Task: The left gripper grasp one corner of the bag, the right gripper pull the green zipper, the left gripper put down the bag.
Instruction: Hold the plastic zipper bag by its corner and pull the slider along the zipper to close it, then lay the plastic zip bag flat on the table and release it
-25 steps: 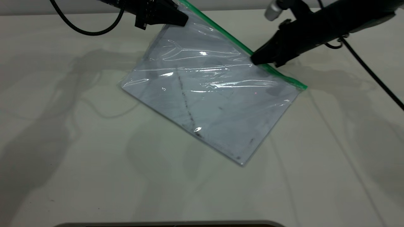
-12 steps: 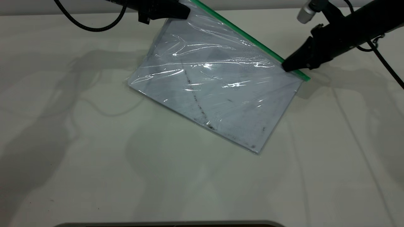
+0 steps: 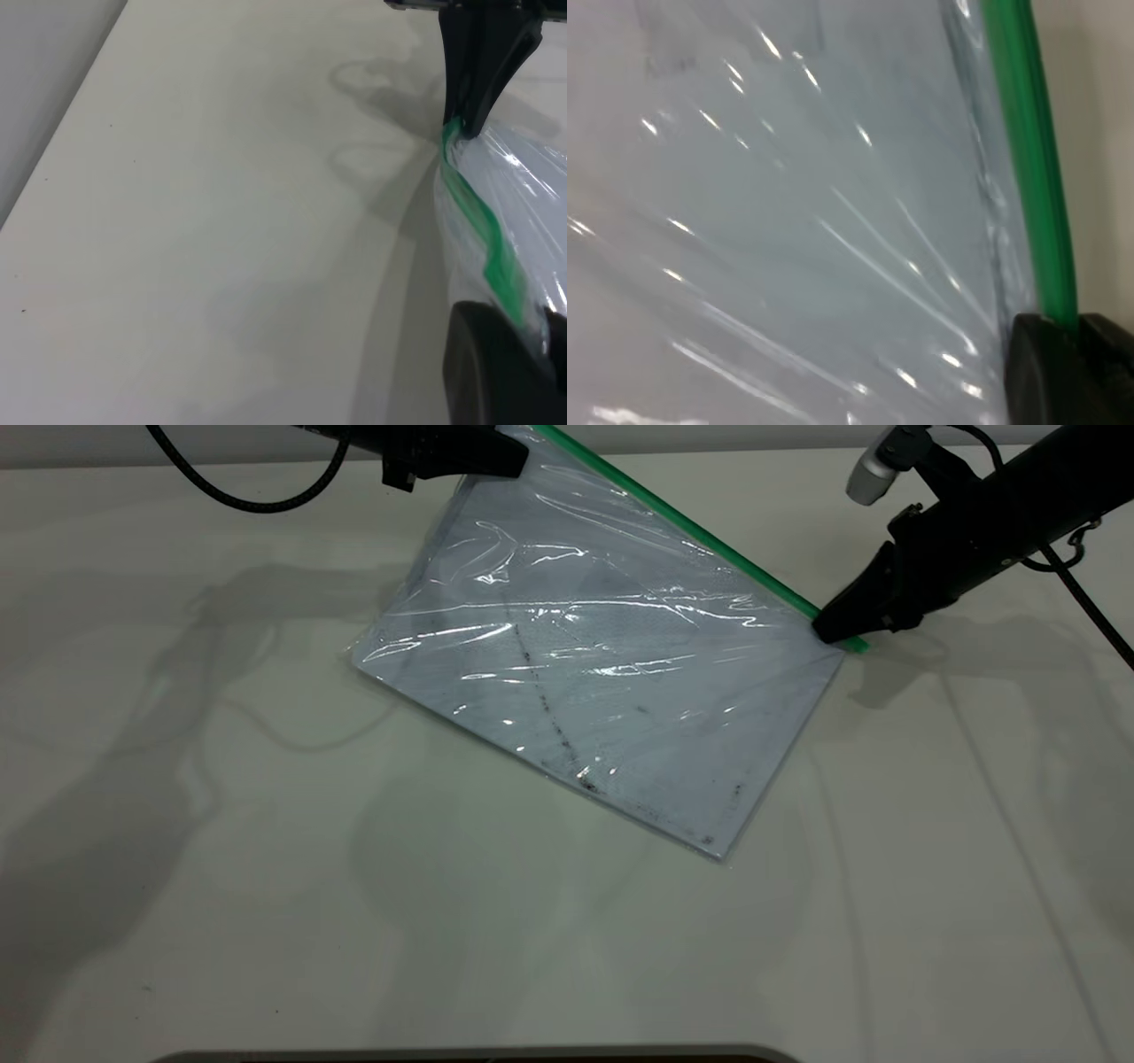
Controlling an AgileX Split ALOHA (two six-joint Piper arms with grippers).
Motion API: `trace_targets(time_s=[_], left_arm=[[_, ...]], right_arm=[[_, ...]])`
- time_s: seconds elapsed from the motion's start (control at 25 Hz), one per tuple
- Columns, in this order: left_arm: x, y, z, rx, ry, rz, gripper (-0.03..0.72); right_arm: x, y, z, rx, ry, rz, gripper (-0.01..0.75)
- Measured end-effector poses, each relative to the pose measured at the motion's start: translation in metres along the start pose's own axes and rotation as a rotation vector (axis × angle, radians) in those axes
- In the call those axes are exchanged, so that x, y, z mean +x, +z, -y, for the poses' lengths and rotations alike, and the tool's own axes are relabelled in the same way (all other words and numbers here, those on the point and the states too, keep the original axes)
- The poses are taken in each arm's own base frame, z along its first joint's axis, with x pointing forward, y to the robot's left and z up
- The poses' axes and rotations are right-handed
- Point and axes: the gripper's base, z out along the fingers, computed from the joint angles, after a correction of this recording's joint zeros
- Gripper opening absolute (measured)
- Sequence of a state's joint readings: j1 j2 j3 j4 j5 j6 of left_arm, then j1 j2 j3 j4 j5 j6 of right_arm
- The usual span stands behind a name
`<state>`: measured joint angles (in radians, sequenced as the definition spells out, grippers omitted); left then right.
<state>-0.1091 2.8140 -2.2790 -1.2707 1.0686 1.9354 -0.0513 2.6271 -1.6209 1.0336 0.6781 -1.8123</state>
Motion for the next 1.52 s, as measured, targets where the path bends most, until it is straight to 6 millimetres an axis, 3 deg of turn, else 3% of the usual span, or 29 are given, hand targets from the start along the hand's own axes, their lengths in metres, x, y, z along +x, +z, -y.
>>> trace_targets(time_s=[0.56, 1.04, 1.16, 1.28, 1.4, 1.52], left_arm=[[0.000, 0.000, 0.000, 0.001, 0.001, 0.000, 0.051], [0.000, -0.004, -0.001, -0.008, -0.006, 0.008, 0.051], [0.002, -0.010, -0.005, -0.028, -0.018, -0.002, 0.051], [0.006, -0.015, -0.007, -0.038, -0.030, -0.043, 0.051], [0.008, -0.012, -0.004, -0.019, -0.070, -0.090, 0.051], [0.009, -0.005, 0.000, 0.000, -0.132, -0.140, 0.051]], right_arm=[[0.008, -0.008, -0.001, -0.058, 0.034, -0.066, 0.034], [-0.012, -0.032, 0.001, -0.030, 0.008, -0.054, 0.059], [-0.009, -0.033, 0.005, -0.006, 0.023, -0.047, 0.156], [-0.011, -0.035, 0.006, -0.003, 0.038, -0.001, 0.340], [-0.030, -0.040, -0.003, -0.055, 0.023, 0.079, 0.515], [-0.057, -0.058, -0.016, -0.128, -0.021, 0.146, 0.575]])
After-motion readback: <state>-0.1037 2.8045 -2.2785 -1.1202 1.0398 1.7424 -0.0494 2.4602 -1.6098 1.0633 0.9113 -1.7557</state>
